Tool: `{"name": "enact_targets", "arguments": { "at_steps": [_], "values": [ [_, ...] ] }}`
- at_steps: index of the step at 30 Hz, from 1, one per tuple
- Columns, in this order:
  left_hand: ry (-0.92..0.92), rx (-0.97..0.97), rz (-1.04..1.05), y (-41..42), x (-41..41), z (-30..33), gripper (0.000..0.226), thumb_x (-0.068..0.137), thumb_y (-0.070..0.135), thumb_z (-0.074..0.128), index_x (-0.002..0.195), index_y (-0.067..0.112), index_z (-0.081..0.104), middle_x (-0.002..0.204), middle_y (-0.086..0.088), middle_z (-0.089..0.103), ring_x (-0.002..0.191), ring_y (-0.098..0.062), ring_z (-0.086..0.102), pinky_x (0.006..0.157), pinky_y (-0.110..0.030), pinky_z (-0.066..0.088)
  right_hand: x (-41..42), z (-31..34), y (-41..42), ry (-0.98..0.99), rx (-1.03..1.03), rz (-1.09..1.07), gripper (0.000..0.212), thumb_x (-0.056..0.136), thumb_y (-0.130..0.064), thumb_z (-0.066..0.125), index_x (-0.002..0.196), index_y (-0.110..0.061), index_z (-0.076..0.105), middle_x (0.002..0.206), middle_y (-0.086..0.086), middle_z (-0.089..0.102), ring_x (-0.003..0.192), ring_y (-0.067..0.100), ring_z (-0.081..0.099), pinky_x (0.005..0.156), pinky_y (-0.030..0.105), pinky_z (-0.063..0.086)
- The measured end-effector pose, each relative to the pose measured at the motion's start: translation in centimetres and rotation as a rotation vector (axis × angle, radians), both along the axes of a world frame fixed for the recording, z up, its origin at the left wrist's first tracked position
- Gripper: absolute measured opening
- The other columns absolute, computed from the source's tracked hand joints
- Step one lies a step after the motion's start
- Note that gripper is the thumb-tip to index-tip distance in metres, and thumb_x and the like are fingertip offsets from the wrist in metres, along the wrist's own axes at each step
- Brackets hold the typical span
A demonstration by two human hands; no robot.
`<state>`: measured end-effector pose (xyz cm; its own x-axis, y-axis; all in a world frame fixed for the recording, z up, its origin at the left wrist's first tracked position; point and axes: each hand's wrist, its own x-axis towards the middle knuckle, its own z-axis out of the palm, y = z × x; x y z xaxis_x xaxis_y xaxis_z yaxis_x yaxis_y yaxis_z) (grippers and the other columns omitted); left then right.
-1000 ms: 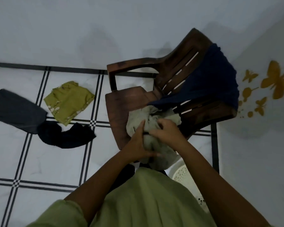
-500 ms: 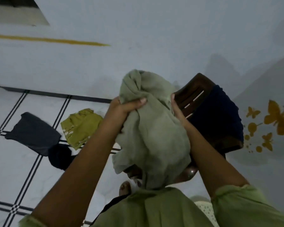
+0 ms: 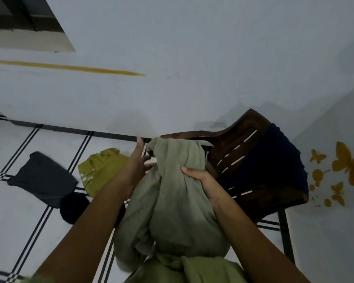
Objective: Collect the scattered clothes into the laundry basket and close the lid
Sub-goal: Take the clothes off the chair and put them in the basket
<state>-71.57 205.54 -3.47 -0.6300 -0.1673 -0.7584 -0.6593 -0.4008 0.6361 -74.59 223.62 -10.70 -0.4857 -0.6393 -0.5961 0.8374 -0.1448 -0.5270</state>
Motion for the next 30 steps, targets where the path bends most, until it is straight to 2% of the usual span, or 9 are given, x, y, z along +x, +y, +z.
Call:
{"name": "enact_targets", "arguments": {
  "at_steps": [3, 6, 8, 11, 16, 18, 20, 23, 30],
  "values": [
    [-0.026, -0.106, -0.219, 3.3, 2.3, -0.7, 0.059, 0.097, 0.044, 0.034, 0.138, 0.003, 0.04, 0.121, -0.017, 0.057, 0.088, -0.024, 0.057, 0.074, -0.031, 0.041, -0.6, -0.3, -0.1, 0.106, 0.242, -0.081, 0.061, 0.075, -0.043, 0.076, 0.123, -0.01, 0.059, 0.12, 0.011, 0.066, 0.108, 0.028, 0.063, 0.103, 0.044, 0.047],
    [-0.036, -0.064, -0.369, 5.9, 1.5, -2.3, 0.086, 0.073, 0.046, 0.073, 0.14, 0.005, 0.038, 0.096, -0.001, 0.054, 0.078, -0.008, 0.053, 0.079, -0.025, 0.044, -1.1, -0.8, -0.8, 0.199, 0.423, -0.154, 0.093, 0.071, -0.074, 0.056, 0.142, -0.015, 0.042, 0.143, 0.01, 0.049, 0.121, 0.02, 0.052, 0.11, 0.032, 0.035],
    [-0.051, -0.18, -0.362, 7.1, 0.3, -3.9, 0.077, 0.078, 0.029, 0.074, 0.14, 0.005, 0.036, 0.1, -0.001, 0.053, 0.073, -0.005, 0.047, 0.083, -0.027, 0.04, -2.3, -1.2, 0.2, 0.098, 0.423, -0.159, 0.089, 0.078, -0.078, 0.038, 0.144, -0.018, 0.039, 0.145, 0.013, 0.047, 0.126, 0.024, 0.05, 0.113, 0.037, 0.036],
    [-0.055, -0.247, -0.33, 8.8, -0.8, -5.2, 0.071, 0.079, 0.02, 0.073, 0.139, 0.005, 0.038, 0.11, -0.004, 0.051, 0.076, -0.012, 0.047, 0.084, -0.03, 0.038, -4.3, -1.2, 4.9, 0.044, 0.409, 0.0, 0.095, 0.068, -0.087, 0.043, 0.137, -0.023, 0.049, 0.135, 0.011, 0.057, 0.12, 0.026, 0.058, 0.107, 0.043, 0.044],
    [0.032, -0.239, -0.336, 10.0, -2.5, -5.6, 0.069, 0.077, 0.019, 0.075, 0.136, 0.007, 0.042, 0.093, 0.003, 0.055, 0.079, -0.014, 0.053, 0.085, -0.032, 0.04, -8.3, -1.5, 15.2, 0.449, 1.071, -0.19, 0.045, 0.092, -0.047, 0.054, 0.106, -0.008, 0.07, 0.105, 0.013, 0.072, 0.093, 0.025, 0.067, 0.079, 0.033, 0.053],
    [0.041, -0.247, -0.335, 10.8, -3.2, -5.8, 0.072, 0.078, 0.019, 0.074, 0.139, 0.005, 0.038, 0.107, -0.004, 0.055, 0.082, -0.017, 0.051, 0.087, -0.033, 0.039, -10.0, -2.7, 19.1, 0.671, 1.52, -0.151, 0.033, 0.093, -0.033, 0.057, 0.118, -0.013, 0.063, 0.12, 0.014, 0.063, 0.105, 0.03, 0.06, 0.083, 0.036, 0.049],
    [0.049, -0.281, -0.344, 11.5, -4.1, -6.1, 0.073, 0.079, 0.019, 0.073, 0.14, 0.005, 0.036, 0.119, -0.012, 0.052, 0.083, -0.017, 0.05, 0.087, -0.032, 0.038, -11.2, -4.5, 22.1, 0.708, 1.764, 0.061, 0.05, 0.092, -0.024, 0.059, 0.138, -0.02, 0.043, 0.136, 0.017, 0.043, 0.117, 0.037, 0.048, 0.09, 0.043, 0.046],
    [0.053, -0.292, -0.336, 12.4, -5.1, -6.5, 0.071, 0.079, 0.018, 0.074, 0.139, 0.004, 0.038, 0.123, -0.012, 0.053, 0.081, -0.016, 0.051, 0.086, -0.033, 0.038, -12.0, -6.6, 24.3, 0.812, 1.854, 0.228, 0.048, 0.092, -0.011, 0.056, 0.137, -0.015, 0.04, 0.131, 0.018, 0.045, 0.114, 0.036, 0.048, 0.087, 0.043, 0.046],
    [0.039, -0.287, -0.278, 12.8, -5.8, -7.6, 0.074, 0.078, 0.02, 0.074, 0.139, 0.003, 0.037, 0.136, -0.017, 0.05, 0.096, -0.024, 0.05, 0.088, -0.034, 0.04, -13.6, -6.4, 26.1, 0.977, 1.761, -0.065, 0.015, 0.09, -0.001, 0.052, 0.1, 0.002, 0.062, 0.105, 0.022, 0.062, 0.092, 0.036, 0.061, 0.072, 0.035, 0.045]
  ]
}}
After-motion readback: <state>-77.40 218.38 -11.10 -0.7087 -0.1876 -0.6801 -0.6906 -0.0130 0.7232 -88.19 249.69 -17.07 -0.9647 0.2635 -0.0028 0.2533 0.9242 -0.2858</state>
